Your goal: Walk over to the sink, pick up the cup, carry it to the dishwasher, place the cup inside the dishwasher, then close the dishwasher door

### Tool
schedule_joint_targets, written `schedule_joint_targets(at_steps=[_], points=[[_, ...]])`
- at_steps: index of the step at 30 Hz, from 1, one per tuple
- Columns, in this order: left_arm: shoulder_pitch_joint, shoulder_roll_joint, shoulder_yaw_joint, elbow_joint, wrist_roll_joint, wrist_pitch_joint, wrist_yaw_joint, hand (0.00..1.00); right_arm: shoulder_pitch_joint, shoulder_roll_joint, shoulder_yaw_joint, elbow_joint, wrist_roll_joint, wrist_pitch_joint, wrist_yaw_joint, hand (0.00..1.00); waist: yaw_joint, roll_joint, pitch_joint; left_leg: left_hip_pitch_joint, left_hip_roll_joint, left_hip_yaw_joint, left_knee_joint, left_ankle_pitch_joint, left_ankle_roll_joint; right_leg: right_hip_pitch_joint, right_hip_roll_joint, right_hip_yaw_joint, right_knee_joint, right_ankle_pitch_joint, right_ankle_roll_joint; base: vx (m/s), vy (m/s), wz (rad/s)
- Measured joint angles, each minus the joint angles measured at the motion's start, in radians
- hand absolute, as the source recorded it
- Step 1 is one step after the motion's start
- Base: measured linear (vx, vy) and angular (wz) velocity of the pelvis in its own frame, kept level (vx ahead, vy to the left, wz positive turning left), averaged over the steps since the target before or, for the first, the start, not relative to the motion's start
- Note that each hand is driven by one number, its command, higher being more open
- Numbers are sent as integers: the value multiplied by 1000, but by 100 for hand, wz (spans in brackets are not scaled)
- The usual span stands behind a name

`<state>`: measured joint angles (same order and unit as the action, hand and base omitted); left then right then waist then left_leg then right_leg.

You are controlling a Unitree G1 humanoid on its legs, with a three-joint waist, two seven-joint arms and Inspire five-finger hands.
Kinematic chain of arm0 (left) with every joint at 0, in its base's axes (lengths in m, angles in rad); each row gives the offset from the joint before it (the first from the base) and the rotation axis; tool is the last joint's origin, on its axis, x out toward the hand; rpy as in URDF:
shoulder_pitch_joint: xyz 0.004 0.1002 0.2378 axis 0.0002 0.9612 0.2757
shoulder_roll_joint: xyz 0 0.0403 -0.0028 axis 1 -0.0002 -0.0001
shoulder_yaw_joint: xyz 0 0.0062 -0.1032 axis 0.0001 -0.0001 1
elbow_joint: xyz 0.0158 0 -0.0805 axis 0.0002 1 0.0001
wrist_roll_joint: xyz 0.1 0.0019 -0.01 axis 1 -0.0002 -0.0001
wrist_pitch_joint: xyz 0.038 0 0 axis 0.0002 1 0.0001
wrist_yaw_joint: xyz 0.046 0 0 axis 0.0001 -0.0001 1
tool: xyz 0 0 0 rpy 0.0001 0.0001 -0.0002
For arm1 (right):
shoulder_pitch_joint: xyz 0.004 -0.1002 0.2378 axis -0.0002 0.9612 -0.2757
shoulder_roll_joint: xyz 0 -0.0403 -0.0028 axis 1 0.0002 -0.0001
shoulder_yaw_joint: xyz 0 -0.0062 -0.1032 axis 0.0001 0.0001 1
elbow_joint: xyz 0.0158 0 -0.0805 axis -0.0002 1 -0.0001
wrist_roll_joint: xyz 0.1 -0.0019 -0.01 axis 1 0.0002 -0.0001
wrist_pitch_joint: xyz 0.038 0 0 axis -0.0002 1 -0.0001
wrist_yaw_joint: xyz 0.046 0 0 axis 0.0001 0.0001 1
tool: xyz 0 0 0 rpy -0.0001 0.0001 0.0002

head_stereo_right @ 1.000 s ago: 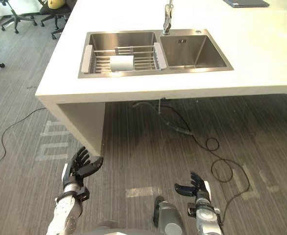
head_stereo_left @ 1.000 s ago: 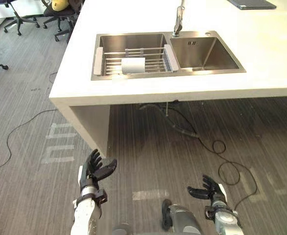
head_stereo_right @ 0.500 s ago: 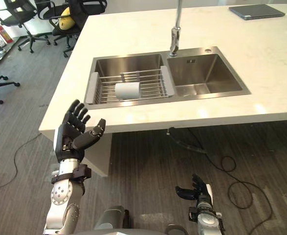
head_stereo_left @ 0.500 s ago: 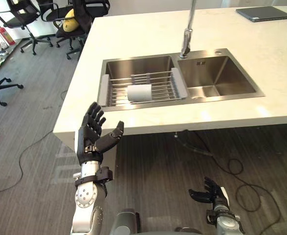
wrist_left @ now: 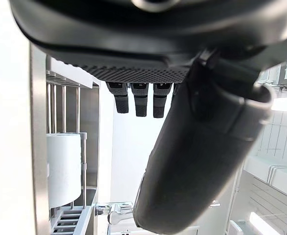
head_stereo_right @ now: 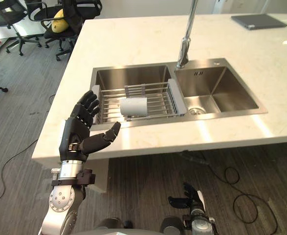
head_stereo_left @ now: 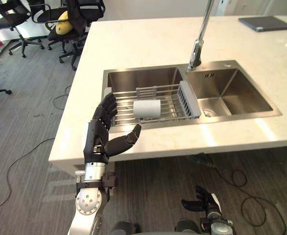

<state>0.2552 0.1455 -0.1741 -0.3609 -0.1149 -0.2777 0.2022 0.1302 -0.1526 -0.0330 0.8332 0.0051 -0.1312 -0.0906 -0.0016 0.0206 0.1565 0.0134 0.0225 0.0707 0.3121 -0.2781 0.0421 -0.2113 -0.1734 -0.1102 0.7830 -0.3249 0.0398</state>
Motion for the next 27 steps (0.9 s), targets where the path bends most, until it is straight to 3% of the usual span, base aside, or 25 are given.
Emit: schedule_joint_targets(at_steps=[3, 4, 5, 6, 7, 9, 11, 14, 16, 17, 18, 20, 22, 27], points=[[-5, -10, 10, 2, 34, 3, 14, 90, -2, 0, 2, -7, 0, 0, 9, 90, -6, 17, 5, 26, 47, -27, 1, -3, -23, -78, 84, -6, -190, 16, -1, 274, -154, 18], [-9, 2, 16, 0, 41, 3, 15, 90, 15, 0, 4, -21, 0, -1, 10, 90, -13, -4, -4, 32, 35, -36, 23, -23, -60, -66, 92, 3, -357, 187, -21, 241, -150, 44], [-14, -6, 16, 14, 51, 4, 15, 90, 23, -14, 2, -19, 0, -4, 9, 90, -21, 14, -7, 42, 45, -49, 35, -42, -83, -53, 94, -10, -342, 199, -19, 341, -184, 33], [-12, -25, 16, 21, 70, 23, 15, 90, 26, -37, 0, -12, 0, -3, 7, 90, -15, 52, -23, 49, 79, -56, 43, -46, -85, -25, 127, -17, -364, 196, -27, 413, -219, 9], [-18, -32, 19, 19, 84, 23, 15, 90, 27, -51, -1, -16, 0, -3, 8, 90, -13, 70, -34, 51, 99, -58, 42, -32, -91, 1, 147, -25, -395, 192, -39, 397, -213, 0], [-46, -30, 18, 19, 119, 23, 9, 90, 32, -53, -1, -23, 2, -4, 8, 90, -16, 73, -37, 45, 112, -63, 80, -4, -98, 43, 157, -47, -435, 184, -52, 283, -202, 27], [-74, -28, 18, 21, 128, 23, 4, 90, 42, -52, 0, -24, 2, -5, 8, 90, -18, 63, -27, -16, 125, -75, 262, 36, -112, 135, 161, -73, -510, 190, -64, 212, -146, 40], [-95, 0, 21, 19, 137, 19, 5, 90, 48, -43, -1, -23, 5, -6, 7, 90, -1, 54, -21, -112, 126, -73, 396, -37, -95, 235, 160, -80, -590, 196, -67, 144, -32, 8], [-114, 9, 23, 18, 150, 17, 6, 90, 36, -42, 0, -23, 10, -8, 9, 90, 8, 54, -21, -160, 101, -95, 251, -18, -83, 249, 156, -74, -606, 201, -58, 81, 54, -7], [-119, 9, 24, 18, 156, 17, 6, 90, 31, -41, 0, -23, 10, -8, 9, 90, 9, 55, -22, -166, 97, -101, 189, 25, -82, 249, 159, -72, -608, 202, -56, 136, 158, -16], [-126, 12, 28, 19, 167, 17, 5, 90, 21, -36, 0, -18, 10, -8, 9, 90, 13, 66, -26, -164, 93, -118, 109, 85, -103, 250, 169, -58, -610, 201, -46, 116, 141, -18], [-128, 31, 47, 19, 188, 21, 5, 90, 11, -23, 0, -21, 10, -12, 14, 90, 12, 35, -16, -141, 73, -116, 52, 95, -97, 244, 151, -50, -618, 203, -33, 72, 100, -8], [-126, 48, 51, 21, 196, 29, 5, 90, 8, -22, -1, -20, 10, -11, 16, 90, 15, 22, -11, -130, 56, -109, 30, 106, -87, 247, 136, -41, -629, 208, -25, 31, 119, 1], [-125, 133, 45, 28, 237, 41, -43, 90, 17, -15, 1, -19, 10, -11, 38, 90, 13, 19, -16, -54, 17, -88, -88, 160, -69, 274, 99, -10, -660, 221, -5, -8, 63, -5]])
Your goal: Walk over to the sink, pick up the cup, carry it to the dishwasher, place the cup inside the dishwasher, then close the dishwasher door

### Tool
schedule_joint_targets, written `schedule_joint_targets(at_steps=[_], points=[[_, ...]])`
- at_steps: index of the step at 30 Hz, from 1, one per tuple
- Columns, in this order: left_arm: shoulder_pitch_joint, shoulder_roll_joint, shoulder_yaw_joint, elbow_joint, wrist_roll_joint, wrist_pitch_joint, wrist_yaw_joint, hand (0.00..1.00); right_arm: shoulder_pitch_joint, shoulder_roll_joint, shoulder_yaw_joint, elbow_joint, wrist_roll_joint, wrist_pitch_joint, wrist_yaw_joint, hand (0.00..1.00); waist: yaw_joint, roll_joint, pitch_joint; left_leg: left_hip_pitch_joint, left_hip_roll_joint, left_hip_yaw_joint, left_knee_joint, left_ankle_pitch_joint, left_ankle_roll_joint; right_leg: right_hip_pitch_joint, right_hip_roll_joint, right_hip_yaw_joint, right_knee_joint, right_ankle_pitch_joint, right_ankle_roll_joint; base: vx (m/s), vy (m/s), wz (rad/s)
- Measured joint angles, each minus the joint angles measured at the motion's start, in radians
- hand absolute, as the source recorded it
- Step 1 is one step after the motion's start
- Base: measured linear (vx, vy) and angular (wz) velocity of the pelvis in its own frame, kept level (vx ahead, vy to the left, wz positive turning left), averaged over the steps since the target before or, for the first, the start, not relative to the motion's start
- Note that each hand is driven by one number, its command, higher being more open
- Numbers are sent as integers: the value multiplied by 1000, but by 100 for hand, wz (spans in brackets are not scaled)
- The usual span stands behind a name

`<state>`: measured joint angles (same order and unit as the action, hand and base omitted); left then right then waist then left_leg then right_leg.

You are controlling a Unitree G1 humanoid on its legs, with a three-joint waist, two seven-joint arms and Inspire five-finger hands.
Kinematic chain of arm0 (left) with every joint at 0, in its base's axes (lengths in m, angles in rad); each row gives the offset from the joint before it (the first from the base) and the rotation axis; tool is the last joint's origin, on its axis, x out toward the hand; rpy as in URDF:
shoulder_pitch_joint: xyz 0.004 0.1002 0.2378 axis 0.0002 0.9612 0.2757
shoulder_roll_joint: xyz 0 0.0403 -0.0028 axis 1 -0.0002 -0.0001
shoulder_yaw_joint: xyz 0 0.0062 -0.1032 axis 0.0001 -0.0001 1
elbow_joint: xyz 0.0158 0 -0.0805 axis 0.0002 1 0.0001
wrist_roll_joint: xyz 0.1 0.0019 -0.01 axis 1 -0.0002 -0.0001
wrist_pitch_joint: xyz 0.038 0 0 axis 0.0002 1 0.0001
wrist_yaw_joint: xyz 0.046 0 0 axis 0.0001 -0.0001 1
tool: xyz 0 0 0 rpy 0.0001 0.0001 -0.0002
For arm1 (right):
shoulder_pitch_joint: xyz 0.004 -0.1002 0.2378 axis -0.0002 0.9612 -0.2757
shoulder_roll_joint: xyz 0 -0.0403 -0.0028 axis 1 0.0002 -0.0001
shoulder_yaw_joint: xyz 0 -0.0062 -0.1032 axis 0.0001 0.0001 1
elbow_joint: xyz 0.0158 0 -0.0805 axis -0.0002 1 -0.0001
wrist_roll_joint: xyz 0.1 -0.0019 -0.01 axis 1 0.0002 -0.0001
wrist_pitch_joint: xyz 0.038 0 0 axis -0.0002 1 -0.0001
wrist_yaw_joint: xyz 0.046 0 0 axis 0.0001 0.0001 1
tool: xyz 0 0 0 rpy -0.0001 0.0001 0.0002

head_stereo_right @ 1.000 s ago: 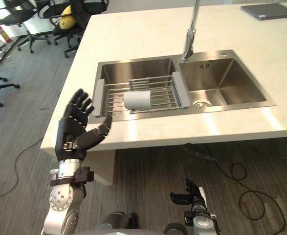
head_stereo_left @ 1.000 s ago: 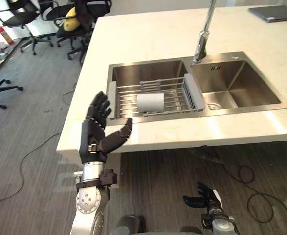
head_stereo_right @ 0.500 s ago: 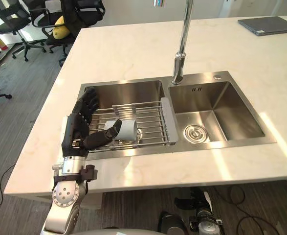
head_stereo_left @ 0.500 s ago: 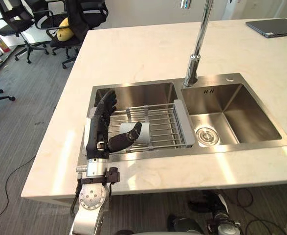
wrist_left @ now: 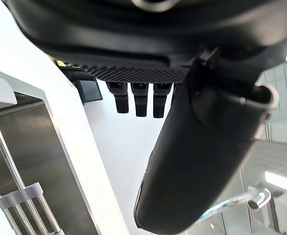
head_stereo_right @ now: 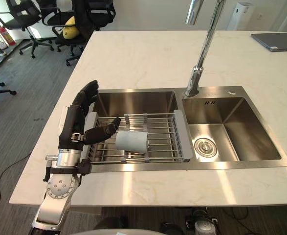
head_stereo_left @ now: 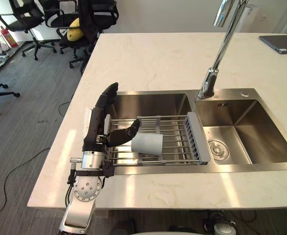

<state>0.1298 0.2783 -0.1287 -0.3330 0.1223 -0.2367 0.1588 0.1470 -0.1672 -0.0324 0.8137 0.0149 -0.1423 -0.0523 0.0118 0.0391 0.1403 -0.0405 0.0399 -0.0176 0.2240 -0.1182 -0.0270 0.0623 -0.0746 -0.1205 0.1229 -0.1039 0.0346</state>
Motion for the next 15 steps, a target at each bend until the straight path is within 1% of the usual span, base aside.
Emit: schedule_joint_targets(at_steps=[4, 7, 11, 15], points=[[0, 73, -10, 6, 38, 0, -55, 90, 11, 1, 0, 1, -1, 1, 10, 90, 0, -5, -6, 26, -3, 8, -82, 45, -4, -7, 1, 7, -23, 17, 3, -38, -13, -5], [0, 106, -17, 29, 45, -1, -81, 90, 17, 0, 0, 1, 0, 2, 14, 90, 0, -11, -12, 36, 5, 19, -108, 56, -9, -6, 7, 17, -38, 32, 1, 7, -17, -12], [0, 136, -40, 35, 67, -1, -113, 90, 22, -2, 1, 3, 0, 3, 30, 90, -2, -24, -29, 45, 8, 31, -120, 57, -10, -7, 15, 30, -41, 34, 1, 16, -22, -11], [-2, 152, -75, 68, 99, -5, -124, 90, 20, -2, 4, 9, 0, 3, 34, 90, -5, -24, -45, 70, 4, 33, -155, 71, -8, 16, 14, 29, -75, 49, 2, 0, 0, 0]])
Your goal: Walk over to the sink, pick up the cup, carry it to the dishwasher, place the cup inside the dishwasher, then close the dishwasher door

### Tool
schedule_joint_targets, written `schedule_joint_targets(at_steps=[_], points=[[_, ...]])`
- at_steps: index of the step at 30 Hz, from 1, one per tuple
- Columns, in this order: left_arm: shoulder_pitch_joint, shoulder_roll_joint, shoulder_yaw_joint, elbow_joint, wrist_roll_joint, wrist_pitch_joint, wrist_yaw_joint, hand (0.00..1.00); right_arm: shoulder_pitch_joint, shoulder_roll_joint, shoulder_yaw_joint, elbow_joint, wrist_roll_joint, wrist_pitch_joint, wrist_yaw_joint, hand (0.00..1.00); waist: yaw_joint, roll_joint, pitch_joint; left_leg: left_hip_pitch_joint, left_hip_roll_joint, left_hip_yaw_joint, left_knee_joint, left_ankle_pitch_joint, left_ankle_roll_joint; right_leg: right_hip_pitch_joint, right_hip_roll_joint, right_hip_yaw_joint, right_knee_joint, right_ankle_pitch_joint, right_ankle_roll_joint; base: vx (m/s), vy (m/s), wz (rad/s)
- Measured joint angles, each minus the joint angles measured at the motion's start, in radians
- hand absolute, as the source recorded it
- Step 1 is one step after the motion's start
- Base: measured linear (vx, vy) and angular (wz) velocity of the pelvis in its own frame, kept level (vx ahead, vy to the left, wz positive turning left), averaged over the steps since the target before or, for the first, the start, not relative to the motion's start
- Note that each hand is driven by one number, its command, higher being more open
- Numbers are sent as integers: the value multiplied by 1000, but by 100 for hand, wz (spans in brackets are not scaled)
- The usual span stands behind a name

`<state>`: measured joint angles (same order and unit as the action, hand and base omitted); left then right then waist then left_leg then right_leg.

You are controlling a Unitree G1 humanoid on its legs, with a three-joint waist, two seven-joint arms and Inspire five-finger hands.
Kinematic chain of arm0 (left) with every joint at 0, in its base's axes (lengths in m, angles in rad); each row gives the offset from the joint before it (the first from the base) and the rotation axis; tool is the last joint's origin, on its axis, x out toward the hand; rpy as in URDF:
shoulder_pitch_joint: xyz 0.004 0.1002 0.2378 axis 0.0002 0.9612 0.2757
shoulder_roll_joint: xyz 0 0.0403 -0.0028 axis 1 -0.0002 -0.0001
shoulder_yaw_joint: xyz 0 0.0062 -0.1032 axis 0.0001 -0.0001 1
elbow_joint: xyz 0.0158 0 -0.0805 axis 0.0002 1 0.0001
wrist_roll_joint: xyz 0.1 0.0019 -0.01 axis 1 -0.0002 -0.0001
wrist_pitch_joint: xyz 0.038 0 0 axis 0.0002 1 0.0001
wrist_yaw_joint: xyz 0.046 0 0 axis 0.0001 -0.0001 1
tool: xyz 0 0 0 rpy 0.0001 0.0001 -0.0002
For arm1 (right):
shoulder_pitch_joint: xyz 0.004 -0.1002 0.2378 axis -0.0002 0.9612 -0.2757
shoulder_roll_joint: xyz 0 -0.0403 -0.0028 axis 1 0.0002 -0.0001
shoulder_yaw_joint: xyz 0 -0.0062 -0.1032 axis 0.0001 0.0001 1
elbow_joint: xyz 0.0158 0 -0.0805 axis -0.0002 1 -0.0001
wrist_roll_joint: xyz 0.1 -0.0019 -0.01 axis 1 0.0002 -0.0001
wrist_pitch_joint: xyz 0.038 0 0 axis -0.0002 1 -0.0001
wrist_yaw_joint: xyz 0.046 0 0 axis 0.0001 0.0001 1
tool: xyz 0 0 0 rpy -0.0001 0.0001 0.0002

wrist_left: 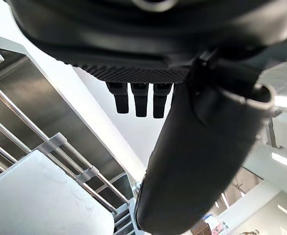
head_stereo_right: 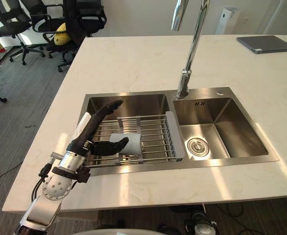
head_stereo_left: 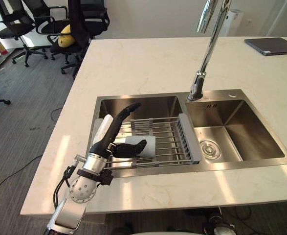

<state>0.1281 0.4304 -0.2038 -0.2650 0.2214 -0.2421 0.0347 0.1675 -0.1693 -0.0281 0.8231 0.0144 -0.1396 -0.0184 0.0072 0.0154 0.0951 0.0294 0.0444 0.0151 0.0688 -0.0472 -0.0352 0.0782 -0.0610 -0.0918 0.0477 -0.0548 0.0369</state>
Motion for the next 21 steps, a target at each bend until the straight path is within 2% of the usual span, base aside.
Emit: schedule_joint_targets(at_steps=[10, 21], points=[[-1, 31, -91, 47, 107, 0, -41, 90, 0, 1, 36, 14, 0, 0, 10, 90, -16, 0, -1, 25, -14, -4, -67, 42, 8, 11, -10, -6, -41, 27, 8, -17, 3, 1], [-14, 51, -92, 87, 223, 0, -37, 90, 0, -1, 36, 13, 1, 0, 12, 90, -27, 1, -1, 40, -16, 1, -95, 52, 9, 24, -11, -2, -74, 43, 10, -5, 2, -1]])
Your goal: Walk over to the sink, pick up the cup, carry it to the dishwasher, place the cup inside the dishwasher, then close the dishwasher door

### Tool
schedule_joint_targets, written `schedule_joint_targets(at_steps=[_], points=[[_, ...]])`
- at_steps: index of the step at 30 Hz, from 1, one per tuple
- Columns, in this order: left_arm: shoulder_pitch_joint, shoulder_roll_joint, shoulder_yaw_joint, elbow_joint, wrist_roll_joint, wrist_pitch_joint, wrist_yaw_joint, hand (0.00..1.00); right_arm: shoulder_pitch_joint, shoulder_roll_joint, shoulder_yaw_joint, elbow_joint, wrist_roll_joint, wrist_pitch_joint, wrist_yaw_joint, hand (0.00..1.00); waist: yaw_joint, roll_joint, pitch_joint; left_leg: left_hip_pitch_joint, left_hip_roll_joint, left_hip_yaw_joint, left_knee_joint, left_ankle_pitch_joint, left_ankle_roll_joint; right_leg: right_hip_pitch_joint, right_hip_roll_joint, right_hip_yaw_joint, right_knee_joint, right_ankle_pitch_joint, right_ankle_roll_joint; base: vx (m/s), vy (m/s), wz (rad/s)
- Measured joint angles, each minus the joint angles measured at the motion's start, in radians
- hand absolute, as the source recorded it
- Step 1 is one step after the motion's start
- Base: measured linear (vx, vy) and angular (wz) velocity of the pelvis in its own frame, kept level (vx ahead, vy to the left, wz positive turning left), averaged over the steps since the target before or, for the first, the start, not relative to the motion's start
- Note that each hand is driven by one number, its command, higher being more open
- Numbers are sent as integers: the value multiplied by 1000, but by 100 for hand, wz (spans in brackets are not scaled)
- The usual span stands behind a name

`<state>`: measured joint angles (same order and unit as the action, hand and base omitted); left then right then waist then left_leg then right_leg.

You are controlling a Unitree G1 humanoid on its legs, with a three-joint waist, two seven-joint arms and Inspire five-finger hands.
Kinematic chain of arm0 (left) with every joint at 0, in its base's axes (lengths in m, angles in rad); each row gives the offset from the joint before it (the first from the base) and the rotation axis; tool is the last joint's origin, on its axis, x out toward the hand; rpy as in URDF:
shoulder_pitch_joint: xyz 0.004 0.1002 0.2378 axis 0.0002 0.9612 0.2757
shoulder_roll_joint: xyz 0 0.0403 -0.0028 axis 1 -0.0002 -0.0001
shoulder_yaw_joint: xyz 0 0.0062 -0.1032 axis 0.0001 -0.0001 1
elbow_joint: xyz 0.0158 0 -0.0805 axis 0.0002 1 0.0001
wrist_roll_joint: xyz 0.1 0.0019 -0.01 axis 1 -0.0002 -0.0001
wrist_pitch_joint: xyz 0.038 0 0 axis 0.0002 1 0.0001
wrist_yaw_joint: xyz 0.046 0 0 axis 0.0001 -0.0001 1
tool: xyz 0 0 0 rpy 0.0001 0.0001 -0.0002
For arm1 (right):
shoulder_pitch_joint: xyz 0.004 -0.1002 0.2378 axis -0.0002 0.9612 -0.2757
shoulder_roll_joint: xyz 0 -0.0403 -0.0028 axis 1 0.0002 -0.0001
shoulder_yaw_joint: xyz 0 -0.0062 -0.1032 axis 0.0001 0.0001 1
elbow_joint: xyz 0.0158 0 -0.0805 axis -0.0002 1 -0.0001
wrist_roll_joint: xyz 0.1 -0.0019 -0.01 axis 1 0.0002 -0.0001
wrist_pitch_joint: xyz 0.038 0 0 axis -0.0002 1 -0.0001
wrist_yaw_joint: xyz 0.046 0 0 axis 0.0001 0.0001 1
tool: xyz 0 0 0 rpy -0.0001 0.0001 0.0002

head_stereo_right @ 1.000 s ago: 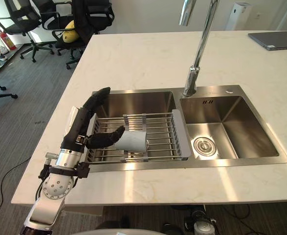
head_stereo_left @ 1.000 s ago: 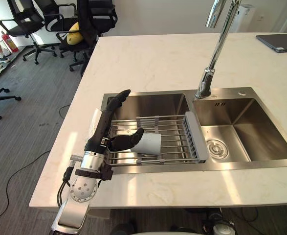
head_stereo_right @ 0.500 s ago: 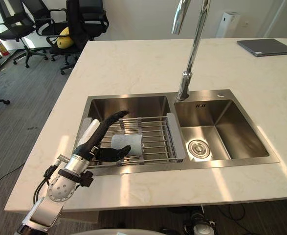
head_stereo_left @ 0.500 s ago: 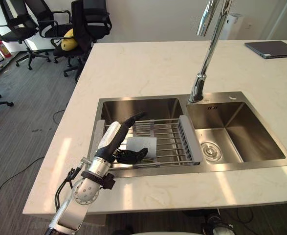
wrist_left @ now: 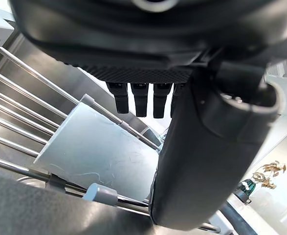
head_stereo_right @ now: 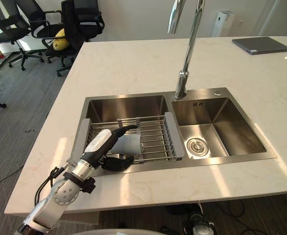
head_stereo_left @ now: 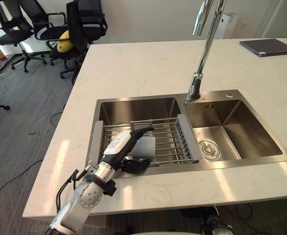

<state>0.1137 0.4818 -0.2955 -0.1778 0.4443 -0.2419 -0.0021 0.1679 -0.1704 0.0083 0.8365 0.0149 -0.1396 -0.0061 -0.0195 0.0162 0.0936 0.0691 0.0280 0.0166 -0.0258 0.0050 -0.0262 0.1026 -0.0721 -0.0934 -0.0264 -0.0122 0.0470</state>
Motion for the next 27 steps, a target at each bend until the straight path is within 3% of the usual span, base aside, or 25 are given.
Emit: schedule_joint_targets(at_steps=[17, 27], points=[[-62, -66, 15, 97, 105, 49, 67, 90, 1, 5, -2, -2, 0, 1, 0, 90, -14, 0, 0, -6, -1, 23, -24, 1, 0, -20, 0, 22, -17, 5, 4, 1, -4, -3], [-111, -44, 15, 154, 188, 63, 66, 90, 1, 5, -4, -4, 2, 2, 3, 90, -24, 1, 0, -21, 0, 35, -25, 1, 0, -41, 1, 34, -16, 7, 4, -12, -7, -3]])
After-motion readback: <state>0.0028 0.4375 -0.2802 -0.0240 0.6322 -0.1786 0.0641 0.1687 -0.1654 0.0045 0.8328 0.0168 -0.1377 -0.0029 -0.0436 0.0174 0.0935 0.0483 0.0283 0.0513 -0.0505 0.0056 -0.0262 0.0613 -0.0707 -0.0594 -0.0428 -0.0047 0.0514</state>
